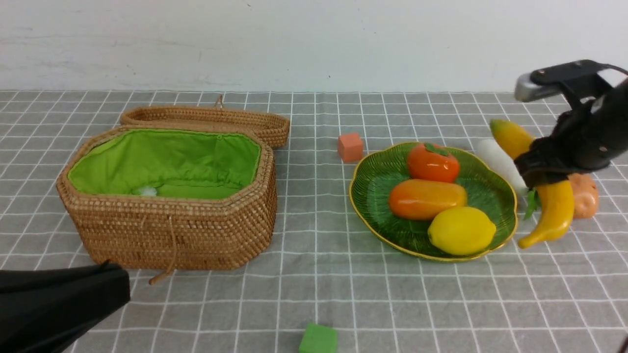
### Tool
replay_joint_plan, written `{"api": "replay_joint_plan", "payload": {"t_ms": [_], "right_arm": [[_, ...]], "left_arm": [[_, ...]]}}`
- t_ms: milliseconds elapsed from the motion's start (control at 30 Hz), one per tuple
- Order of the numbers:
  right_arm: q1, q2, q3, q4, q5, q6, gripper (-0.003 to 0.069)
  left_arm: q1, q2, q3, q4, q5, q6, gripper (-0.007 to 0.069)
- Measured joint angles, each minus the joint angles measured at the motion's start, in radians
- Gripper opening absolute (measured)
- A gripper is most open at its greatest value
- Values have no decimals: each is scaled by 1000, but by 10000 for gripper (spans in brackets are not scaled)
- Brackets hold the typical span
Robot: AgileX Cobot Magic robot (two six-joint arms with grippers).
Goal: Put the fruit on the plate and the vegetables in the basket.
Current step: Use the right arm to grab a banana and put it into the right plate, then use the right arm to grab a potato and put it into the left basket
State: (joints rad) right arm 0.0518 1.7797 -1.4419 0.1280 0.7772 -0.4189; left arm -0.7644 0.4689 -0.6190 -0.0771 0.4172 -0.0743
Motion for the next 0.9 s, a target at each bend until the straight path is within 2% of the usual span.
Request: {"api": "replay_joint_plan", "payload": {"t_ms": [133, 300, 467, 567, 600, 633, 667, 733, 800, 900], "right_arm": [[0, 189, -183, 37, 92, -104, 308], [0, 297, -316, 40, 146, -115, 308], [0, 333, -338, 66, 150, -118, 316], [0, 334, -339, 70, 159, -118, 377], [0, 333, -339, 70, 170, -116, 452], [0, 331, -339, 70, 172, -115, 462], [0, 322, -339, 67, 189, -99, 538], [-3, 293, -339, 43, 210, -42, 619], [-15, 259, -339, 2, 215, 35, 644], [-50, 231, -342, -49, 216, 137, 636]], "left_arm": [[0, 5, 0, -14, -6, 0, -13], [0, 5, 0, -47, -7, -1, -13], [0, 5, 0, -51, -8, -1, -13], [0, 5, 0, -51, -10, -1, -13], [0, 5, 0, -52, -10, -1, -13], [0, 5, 0, -52, -10, -1, -13], [0, 5, 0, -52, -12, -1, -13], [0, 5, 0, -52, -14, -1, -13], [0, 5, 0, -52, -28, -1, -13], [0, 5, 0, -52, -49, 0, -13]]}}
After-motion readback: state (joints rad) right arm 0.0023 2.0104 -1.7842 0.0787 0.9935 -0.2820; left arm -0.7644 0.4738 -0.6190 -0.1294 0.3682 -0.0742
